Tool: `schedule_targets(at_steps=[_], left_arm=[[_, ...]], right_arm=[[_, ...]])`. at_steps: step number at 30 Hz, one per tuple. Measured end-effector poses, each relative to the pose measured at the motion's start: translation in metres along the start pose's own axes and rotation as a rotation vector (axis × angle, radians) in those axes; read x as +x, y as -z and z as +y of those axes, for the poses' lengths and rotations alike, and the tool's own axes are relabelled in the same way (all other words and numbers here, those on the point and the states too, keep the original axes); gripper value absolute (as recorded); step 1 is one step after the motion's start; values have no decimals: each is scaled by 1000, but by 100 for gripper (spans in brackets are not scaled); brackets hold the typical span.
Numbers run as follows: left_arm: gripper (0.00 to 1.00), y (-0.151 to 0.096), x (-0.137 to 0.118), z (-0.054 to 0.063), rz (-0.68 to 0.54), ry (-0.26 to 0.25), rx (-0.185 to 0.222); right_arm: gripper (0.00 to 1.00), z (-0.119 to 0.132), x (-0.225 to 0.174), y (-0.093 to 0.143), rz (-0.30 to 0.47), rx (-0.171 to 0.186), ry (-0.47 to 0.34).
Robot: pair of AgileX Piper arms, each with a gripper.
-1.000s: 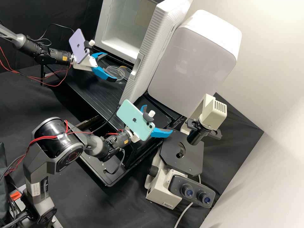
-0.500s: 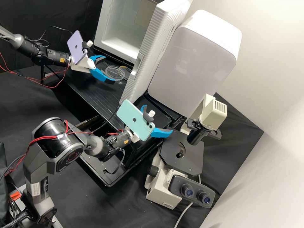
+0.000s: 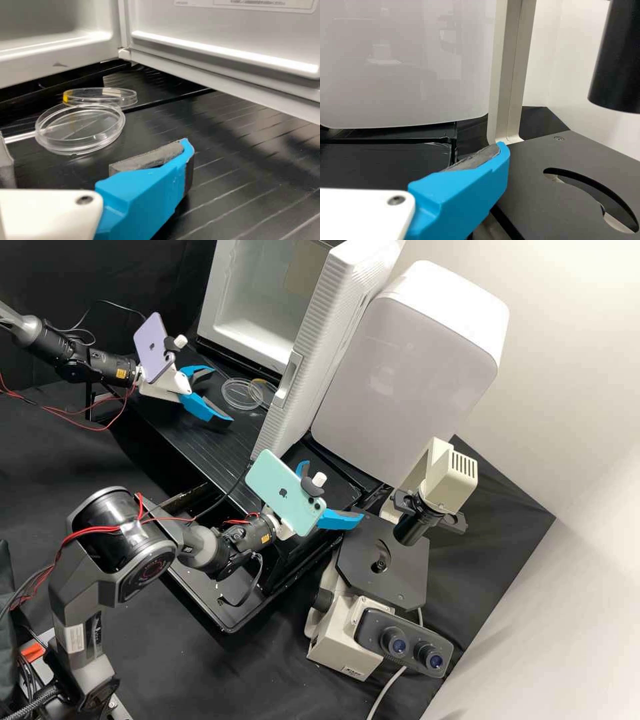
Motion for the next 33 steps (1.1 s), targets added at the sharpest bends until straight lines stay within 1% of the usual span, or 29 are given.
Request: schedule_targets(at_steps=[4, 9, 15, 18, 21, 27, 29, 30, 33], left_arm=[[100, 2, 0, 0, 4, -1, -1], [100, 1, 1, 1, -2, -1, 12], [100, 0, 8, 9, -11, -23, 16], [100, -4, 12, 15, -40, -29, 2], [100, -7, 13, 16, -73, -16, 3], [100, -11, 13, 13, -115, 18, -13], [100, -12, 13, 11, -130, 35, -34], [100, -13, 13, 10, -140, 47, -36], [100, -14, 13, 10, -151, 52, -45]], right_arm=[[100, 0, 0, 0, 0, 0, 0], [100, 0, 0, 0, 0, 0, 0], [100, 0, 0, 0, 0, 0, 0], [100, 0, 0, 0, 0, 0, 0], [100, 0, 0, 0, 0, 0, 0], [100, 0, 0, 0, 0, 0, 0], [100, 0, 0, 0, 0, 0, 0], [100, 0, 0, 0, 0, 0, 0], [100, 0, 0, 0, 0, 0, 0]])
